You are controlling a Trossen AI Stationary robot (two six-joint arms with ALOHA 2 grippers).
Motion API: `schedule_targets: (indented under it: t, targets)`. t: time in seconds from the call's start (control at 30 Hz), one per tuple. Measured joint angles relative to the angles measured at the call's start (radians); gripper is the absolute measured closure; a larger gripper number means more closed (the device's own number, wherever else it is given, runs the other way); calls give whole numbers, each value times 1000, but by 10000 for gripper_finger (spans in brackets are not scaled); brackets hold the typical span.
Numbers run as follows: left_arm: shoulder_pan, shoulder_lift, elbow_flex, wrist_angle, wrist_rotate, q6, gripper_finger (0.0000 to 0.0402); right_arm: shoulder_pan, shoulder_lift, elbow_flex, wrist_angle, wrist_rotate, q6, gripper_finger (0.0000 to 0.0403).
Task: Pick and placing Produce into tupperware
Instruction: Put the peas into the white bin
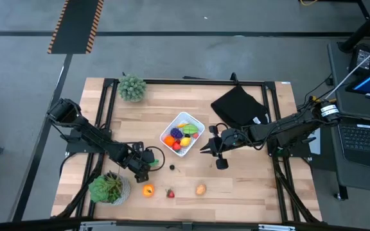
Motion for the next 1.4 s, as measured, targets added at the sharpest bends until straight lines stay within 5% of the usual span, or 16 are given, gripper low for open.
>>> schedule_targets:
  t: [0.23, 0.53, 0.93, 1.27, 1.4]
  targets:
    - [0, 0, 0, 9, 0, 1, 250, 0, 0, 0, 0, 0, 0, 354]
    - [2, -24, 3, 13, 0, 35, 283, 0, -1, 0, 3, 0, 2, 354]
    - [14, -279, 35, 8, -147, 278, 277, -20, -111, -12, -42, 1, -4, 354]
    - [145, -491, 34, 64, -217, 540, 269, -20, -274, -286, 170, 1, 22, 354]
    - [208, -498, 10, 226, -194, 675, 274, -20, -325, -388, 309, 1, -4, 354]
